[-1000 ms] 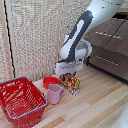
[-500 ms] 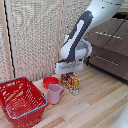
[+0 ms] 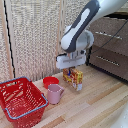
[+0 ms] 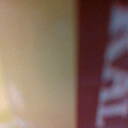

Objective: Meticulously direct the gripper system near the nourishment stick. Grapple the nourishment stick firmly with the gripper system. Progress with the gripper system grasping the stick toward the storage box. Tenderly permit the nourishment stick to descend into the box.

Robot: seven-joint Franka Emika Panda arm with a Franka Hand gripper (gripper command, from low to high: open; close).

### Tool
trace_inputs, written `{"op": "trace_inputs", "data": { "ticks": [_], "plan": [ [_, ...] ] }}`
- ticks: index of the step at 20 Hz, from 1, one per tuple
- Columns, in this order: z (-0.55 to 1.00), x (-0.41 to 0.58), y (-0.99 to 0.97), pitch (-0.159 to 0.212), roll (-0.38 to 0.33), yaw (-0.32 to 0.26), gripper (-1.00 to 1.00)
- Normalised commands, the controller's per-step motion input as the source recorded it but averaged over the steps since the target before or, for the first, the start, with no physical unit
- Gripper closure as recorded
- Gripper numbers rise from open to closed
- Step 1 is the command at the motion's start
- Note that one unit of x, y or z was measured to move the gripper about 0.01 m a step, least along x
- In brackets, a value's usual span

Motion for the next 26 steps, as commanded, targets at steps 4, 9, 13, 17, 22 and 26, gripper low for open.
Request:
{"op": "trace_inputs", "data": {
  "ticks": [4, 9, 13, 17, 22, 26],
  "plan": [
    [0.96, 0.306, 0.00, 0.039, 0.005, 0.079, 1.00],
    [0.98, 0.292, 0.12, 0.018, 0.000, 0.054, 1.00],
    [0.95, 0.169, 0.37, 0.018, 0.021, 0.001, 1.00],
    [0.84, 0.011, 0.65, 0.013, 0.049, 0.000, 1.00],
    [0.66, 0.000, 0.77, 0.001, 0.063, -0.006, 1.00],
    [0.35, 0.000, 0.81, 0.027, 0.042, -0.032, 1.00]
  ]
}}
